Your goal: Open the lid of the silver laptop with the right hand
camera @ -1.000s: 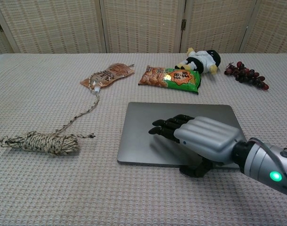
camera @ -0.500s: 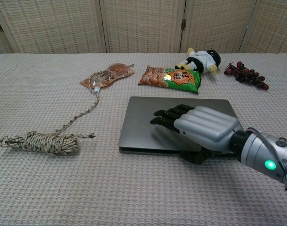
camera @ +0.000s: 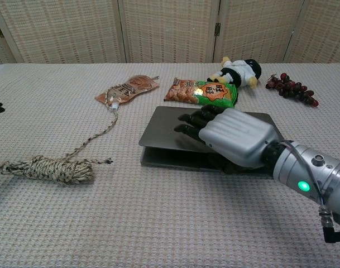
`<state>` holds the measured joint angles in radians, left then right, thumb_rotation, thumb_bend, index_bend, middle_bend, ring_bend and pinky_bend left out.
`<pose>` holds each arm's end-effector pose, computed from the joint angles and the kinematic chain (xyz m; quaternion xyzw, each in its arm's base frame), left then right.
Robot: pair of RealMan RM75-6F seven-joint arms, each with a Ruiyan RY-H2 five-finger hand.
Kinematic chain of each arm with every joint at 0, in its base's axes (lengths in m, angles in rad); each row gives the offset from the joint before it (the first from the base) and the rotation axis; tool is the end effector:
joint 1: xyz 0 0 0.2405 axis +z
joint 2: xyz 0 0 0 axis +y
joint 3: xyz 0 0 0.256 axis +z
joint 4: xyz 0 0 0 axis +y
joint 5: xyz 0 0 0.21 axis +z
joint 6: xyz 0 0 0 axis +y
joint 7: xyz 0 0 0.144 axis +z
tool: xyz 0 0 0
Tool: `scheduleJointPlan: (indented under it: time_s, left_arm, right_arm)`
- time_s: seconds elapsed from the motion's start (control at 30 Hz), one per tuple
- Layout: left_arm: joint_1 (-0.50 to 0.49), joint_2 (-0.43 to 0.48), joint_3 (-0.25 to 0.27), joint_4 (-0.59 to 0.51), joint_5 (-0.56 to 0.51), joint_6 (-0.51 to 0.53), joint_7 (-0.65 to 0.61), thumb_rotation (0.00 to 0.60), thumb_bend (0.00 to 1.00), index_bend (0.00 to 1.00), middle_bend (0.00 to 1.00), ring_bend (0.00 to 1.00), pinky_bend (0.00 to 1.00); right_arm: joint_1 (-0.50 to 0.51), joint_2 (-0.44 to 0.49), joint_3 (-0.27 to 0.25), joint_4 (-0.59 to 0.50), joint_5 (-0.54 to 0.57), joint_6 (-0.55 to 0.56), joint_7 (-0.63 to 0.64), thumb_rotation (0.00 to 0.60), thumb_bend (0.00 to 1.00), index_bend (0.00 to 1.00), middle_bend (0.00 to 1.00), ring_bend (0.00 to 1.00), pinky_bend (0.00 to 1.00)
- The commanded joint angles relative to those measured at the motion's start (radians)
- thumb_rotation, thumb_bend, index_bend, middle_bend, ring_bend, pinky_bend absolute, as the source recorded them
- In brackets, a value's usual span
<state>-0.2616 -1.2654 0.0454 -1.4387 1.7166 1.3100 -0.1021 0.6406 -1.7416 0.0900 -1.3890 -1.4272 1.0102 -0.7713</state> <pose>-0.2884 0.2079 0.0793 -0.7258 -0.3745 -0.3904 0.4248 -0.1336 -0.2808 -0.0776 0.8418 -0.1357 0.3130 0.4183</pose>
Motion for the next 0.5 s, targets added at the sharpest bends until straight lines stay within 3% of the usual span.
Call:
scheduleJointPlan:
  time_s: [0.03, 0.2, 0.5]
  left_arm:
    - [-0.073, -0.02, 0.021, -0.003, 0.036, -0.09, -0.043, 0.6, 0.63, 0.09, 0.06, 0.04, 0.0]
    - [-0.173, -0.058, 0.005, -0.001, 0.058, -0.192, -0.027, 0.6, 0.66, 0.09, 0.06, 0.04, 0.0]
    - [-0.33, -0.144, -0.065, -0.019, 0.004, -0.367, 0.055, 0.6, 0.72, 0.08, 0.06, 0.02, 0.0]
  right_arm:
    - [0.018, 0.001, 0.029, -0.033, 0.032, 0.007, -0.077, 0.6, 0.64, 0.0, 0.0, 0.0, 0.0]
    - [0.034, 0.009, 0.051, -0.066, 0.068, 0.016, -0.174, 0.6, 0.64, 0.0, 0.0, 0.0, 0.0]
    - [0.057, 0.02, 0.077, -0.105, 0.133, 0.036, -0.276, 0.6, 0.64, 0.0, 0.0, 0.0, 0.0]
